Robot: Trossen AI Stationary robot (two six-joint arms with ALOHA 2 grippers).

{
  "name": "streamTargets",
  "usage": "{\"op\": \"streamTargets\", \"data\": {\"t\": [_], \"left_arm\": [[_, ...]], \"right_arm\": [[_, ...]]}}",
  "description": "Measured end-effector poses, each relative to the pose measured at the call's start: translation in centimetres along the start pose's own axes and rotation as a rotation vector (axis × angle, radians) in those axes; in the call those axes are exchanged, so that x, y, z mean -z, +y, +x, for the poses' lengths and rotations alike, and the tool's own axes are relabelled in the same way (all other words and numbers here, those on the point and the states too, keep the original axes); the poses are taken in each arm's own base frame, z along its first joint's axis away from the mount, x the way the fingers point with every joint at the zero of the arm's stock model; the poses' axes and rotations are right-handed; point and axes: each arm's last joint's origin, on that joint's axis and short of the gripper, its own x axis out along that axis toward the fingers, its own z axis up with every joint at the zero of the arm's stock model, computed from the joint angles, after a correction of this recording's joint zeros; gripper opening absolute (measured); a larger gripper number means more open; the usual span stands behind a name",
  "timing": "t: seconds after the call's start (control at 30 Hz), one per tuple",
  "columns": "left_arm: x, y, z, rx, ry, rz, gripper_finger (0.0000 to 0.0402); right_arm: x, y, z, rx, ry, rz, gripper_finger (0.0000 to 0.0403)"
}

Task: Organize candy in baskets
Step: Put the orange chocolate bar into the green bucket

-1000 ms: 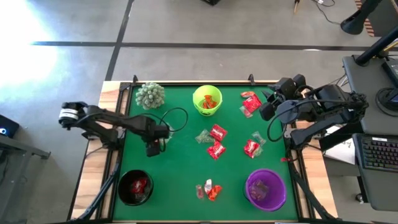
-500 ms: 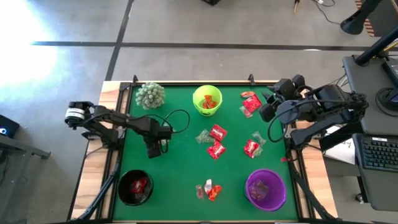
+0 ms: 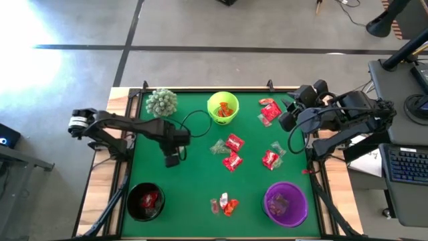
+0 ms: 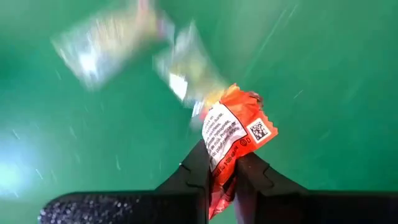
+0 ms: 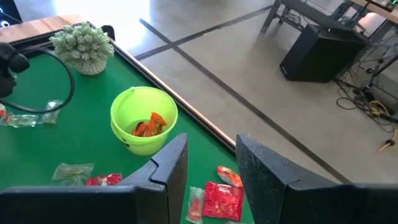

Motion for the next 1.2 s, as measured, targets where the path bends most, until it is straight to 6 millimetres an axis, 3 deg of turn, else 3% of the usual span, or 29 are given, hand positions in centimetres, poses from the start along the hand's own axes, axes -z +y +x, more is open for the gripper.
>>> {"op": "streamTargets", "data": {"t": [0.27, 0.43, 0.57, 0.83, 1.07, 1.2], "left_arm": [[-4.3, 1.5, -5.8, -0.079, -0.310, -0.046, 0.0011], [-7.4, 4.5, -9.4, -0.099, -0.567, -0.151, 0.0011], [-9.5, 7.1, -10.9, -0.112, -0.737, -0.244, 0.0011], [-13.3, 10.2, -11.3, -0.145, -0.803, -0.265, 0.0011], [-16.9, 10.6, -10.2, -0.077, -0.773, -0.176, 0.0011], [-17.6, 10.9, -10.6, -0.079, -0.789, -0.154, 0.0022]], "right_arm": [[0.0, 0.0, 0.0, 0.001, 0.000, -0.017, 0.0127], [0.0, 0.0, 0.0, 0.001, 0.000, -0.032, 0.0127], [0.0, 0.0, 0.0, 0.000, 0.001, -0.045, 0.0127], [0.0, 0.0, 0.0, -0.001, 0.001, -0.059, 0.0127], [0.0, 0.0, 0.0, -0.001, 0.002, -0.059, 0.0127], [0.0, 0.0, 0.0, -0.002, 0.002, -0.059, 0.0127]]}}
